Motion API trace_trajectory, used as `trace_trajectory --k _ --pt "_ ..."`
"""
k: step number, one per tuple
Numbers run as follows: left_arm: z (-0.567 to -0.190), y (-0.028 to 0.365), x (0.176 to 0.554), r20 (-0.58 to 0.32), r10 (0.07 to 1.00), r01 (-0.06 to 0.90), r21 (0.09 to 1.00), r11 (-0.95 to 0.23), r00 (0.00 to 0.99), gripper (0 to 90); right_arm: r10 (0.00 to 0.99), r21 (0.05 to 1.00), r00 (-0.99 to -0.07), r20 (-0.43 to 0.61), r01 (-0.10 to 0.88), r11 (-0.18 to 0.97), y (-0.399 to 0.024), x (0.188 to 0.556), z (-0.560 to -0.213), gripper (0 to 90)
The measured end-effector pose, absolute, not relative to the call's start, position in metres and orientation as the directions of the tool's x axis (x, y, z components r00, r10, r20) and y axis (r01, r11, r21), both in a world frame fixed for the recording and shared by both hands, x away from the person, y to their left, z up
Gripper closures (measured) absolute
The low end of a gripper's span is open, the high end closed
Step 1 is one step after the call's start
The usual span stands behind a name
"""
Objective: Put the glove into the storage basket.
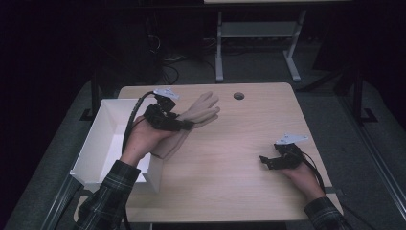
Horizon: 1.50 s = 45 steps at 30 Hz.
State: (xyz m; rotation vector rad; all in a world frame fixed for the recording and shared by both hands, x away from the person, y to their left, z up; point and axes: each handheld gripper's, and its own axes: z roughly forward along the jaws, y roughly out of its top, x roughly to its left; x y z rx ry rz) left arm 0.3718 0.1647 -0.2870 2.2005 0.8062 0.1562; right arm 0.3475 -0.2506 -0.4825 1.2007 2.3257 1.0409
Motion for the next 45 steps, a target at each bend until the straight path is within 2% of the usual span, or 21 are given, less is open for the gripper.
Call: trace_trajectory --k 10,24,35,45 --pt "-0.275 0.218 0.368 -0.119 0.678 0.533 0.721 -0.443 0.725 65.4 0.803 0.728 -0.594 0.043 0.569 0.382 -0.251 0.347 -0.482 16.5" --pt "-0.286 0.279 0.366 -0.089 0.800 0.592 0.721 -0.360 0.594 65.4 0.803 0.728 -0.594 0.043 0.569 0.382 -0.251 0.347 -0.482 16.5" --pt "-0.320 0.304 0.370 -0.075 0.864 0.658 0.681 -0.321 0.499 65.3 0.803 0.729 -0.594 0.042 0.568 0.382 -0.251 0.347 -0.482 16.5" --pt "-0.358 0.307 0.372 -0.070 0.879 0.698 0.639 -0.323 0.471 65.3 0.803 0.730 -0.594 0.041 0.567 0.381 -0.251 0.348 -0.483 16.5"
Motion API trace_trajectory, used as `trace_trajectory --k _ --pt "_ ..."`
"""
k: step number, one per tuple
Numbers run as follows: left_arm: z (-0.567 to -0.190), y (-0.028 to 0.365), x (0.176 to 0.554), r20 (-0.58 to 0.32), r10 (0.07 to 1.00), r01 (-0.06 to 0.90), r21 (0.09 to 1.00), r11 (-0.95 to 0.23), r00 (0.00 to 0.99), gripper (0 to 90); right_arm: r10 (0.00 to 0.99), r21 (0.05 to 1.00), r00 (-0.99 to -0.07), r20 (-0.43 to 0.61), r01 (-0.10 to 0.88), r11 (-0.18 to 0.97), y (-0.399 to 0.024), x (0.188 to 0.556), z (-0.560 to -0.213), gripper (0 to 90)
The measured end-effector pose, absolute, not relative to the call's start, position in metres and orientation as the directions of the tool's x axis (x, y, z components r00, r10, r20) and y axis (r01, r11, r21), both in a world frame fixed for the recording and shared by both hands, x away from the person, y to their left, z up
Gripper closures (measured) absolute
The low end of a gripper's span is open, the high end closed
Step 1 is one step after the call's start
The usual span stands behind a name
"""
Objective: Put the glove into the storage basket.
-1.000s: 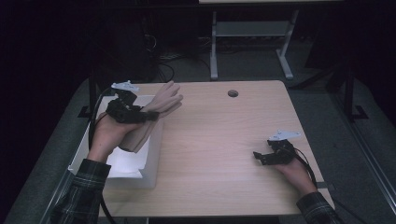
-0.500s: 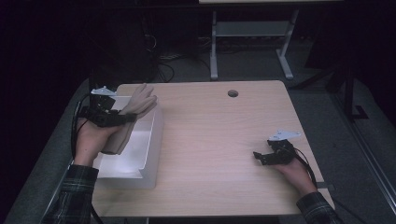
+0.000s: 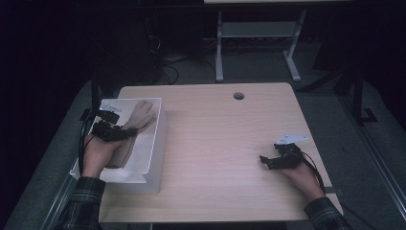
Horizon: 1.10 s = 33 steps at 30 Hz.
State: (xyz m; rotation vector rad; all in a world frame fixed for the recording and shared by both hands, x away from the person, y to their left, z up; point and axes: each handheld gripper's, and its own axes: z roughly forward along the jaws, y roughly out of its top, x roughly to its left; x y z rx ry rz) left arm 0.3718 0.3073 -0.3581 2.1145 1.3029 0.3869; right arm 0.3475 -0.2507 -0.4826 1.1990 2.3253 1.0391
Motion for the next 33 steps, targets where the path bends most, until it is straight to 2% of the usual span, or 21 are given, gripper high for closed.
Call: trace_trajectory --k 16,22,24,30,33 --pt "-0.420 0.299 0.377 -0.085 0.890 0.757 0.566 -0.328 0.449 64.8 0.803 0.728 -0.594 0.041 0.568 0.383 -0.251 0.347 -0.482 16.5" --pt "-0.423 0.298 0.378 -0.085 0.890 0.763 0.556 -0.331 0.448 63.5 0.803 0.729 -0.594 0.042 0.568 0.383 -0.251 0.347 -0.482 16.5" --pt "-0.424 0.298 0.378 -0.085 0.891 0.768 0.548 -0.332 0.447 59.5 0.803 0.729 -0.594 0.042 0.568 0.383 -0.251 0.347 -0.482 16.5" --pt "-0.426 0.297 0.380 -0.093 0.894 0.778 0.537 -0.325 0.438 37.8 0.804 0.730 -0.594 0.042 0.567 0.381 -0.251 0.348 -0.483 16.5" --pt "-0.420 0.297 0.380 -0.097 0.891 0.771 0.549 -0.324 0.443 29.8 0.803 0.729 -0.594 0.042 0.568 0.382 -0.251 0.347 -0.482 16.5"
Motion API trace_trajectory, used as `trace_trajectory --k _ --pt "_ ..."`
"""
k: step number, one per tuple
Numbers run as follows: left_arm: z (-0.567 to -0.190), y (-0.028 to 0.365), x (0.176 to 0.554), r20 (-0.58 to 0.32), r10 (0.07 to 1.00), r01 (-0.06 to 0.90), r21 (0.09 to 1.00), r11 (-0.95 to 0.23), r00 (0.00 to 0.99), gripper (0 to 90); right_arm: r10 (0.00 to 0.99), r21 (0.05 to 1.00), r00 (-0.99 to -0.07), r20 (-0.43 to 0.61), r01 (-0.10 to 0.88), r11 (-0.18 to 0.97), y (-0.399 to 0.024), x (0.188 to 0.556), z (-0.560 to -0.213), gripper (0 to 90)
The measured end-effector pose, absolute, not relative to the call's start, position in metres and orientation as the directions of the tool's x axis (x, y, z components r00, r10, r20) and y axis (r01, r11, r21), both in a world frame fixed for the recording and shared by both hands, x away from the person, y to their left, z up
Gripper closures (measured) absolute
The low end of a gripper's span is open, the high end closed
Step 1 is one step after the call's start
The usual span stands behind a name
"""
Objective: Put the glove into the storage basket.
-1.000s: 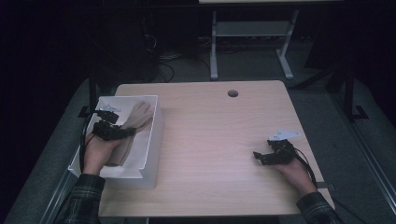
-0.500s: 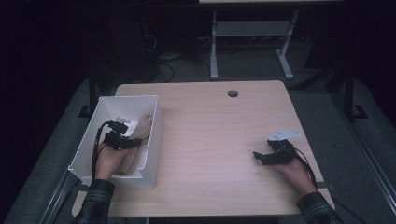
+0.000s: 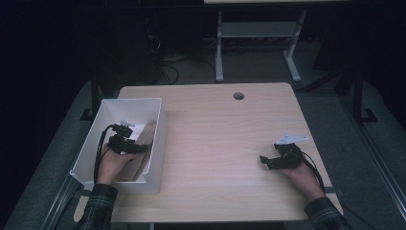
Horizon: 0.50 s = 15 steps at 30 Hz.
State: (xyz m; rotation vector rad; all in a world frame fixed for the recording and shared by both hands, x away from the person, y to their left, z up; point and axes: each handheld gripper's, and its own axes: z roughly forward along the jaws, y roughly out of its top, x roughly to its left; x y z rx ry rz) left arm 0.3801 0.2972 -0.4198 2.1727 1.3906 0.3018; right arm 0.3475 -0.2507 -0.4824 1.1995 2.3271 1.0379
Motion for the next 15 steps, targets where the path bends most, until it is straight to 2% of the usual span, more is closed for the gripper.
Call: trace_trajectory --k 6,15 --pt "-0.388 0.299 0.379 -0.110 0.881 0.732 0.608 -0.306 0.460 24.1 0.803 0.730 -0.594 0.042 0.567 0.382 -0.251 0.348 -0.482 16.5" --pt "-0.346 0.295 0.382 -0.124 0.867 0.693 0.659 -0.292 0.483 22.8 0.804 0.730 -0.594 0.041 0.567 0.381 -0.251 0.348 -0.483 16.5"
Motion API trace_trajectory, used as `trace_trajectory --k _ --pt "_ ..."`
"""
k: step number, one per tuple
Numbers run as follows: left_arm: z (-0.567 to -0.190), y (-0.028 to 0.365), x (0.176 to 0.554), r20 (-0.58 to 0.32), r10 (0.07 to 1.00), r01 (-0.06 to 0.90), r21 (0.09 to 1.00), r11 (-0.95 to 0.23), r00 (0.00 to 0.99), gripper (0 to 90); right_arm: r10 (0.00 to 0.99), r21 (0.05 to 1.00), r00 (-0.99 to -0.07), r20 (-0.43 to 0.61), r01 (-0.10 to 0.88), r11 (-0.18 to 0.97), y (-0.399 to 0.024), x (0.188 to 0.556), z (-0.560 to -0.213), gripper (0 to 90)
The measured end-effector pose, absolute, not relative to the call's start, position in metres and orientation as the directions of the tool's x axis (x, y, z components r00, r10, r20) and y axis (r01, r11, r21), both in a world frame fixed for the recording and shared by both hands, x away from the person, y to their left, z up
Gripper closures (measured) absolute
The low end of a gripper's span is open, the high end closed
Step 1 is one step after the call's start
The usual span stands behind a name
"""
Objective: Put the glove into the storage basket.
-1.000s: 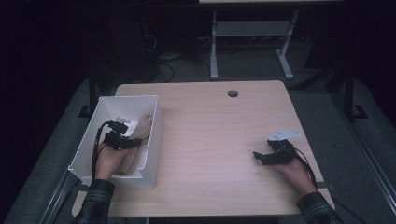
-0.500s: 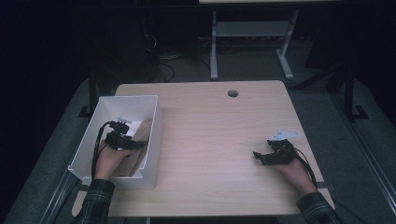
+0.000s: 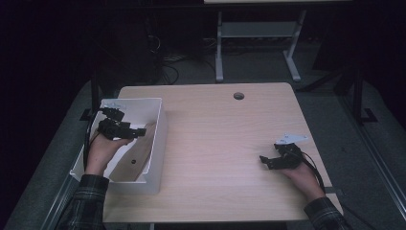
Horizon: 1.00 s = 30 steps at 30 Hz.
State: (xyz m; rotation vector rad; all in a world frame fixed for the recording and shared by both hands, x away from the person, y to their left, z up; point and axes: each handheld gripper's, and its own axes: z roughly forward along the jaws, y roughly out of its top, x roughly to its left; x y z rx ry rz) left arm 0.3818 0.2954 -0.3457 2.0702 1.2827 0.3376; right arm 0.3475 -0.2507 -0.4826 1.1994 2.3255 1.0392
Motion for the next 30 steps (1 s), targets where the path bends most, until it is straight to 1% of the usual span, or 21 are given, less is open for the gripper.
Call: trace_trajectory --k 7,12,22,30 --pt "-0.318 0.282 0.382 -0.130 0.838 0.644 0.704 -0.298 0.530 22.8 0.803 0.729 -0.594 0.042 0.568 0.382 -0.251 0.347 -0.482 16.5" --pt "-0.304 0.260 0.380 -0.144 0.803 0.612 0.728 -0.310 0.578 22.4 0.803 0.729 -0.594 0.042 0.568 0.383 -0.251 0.347 -0.482 16.5" --pt "-0.296 0.215 0.377 -0.150 0.756 0.569 0.753 -0.331 0.638 22.5 0.802 0.726 -0.596 0.039 0.568 0.387 -0.251 0.347 -0.482 16.5" --pt "-0.301 0.175 0.375 -0.150 0.729 0.554 0.754 -0.353 0.668 22.5 0.801 0.726 -0.597 0.039 0.568 0.388 -0.251 0.347 -0.482 16.5"
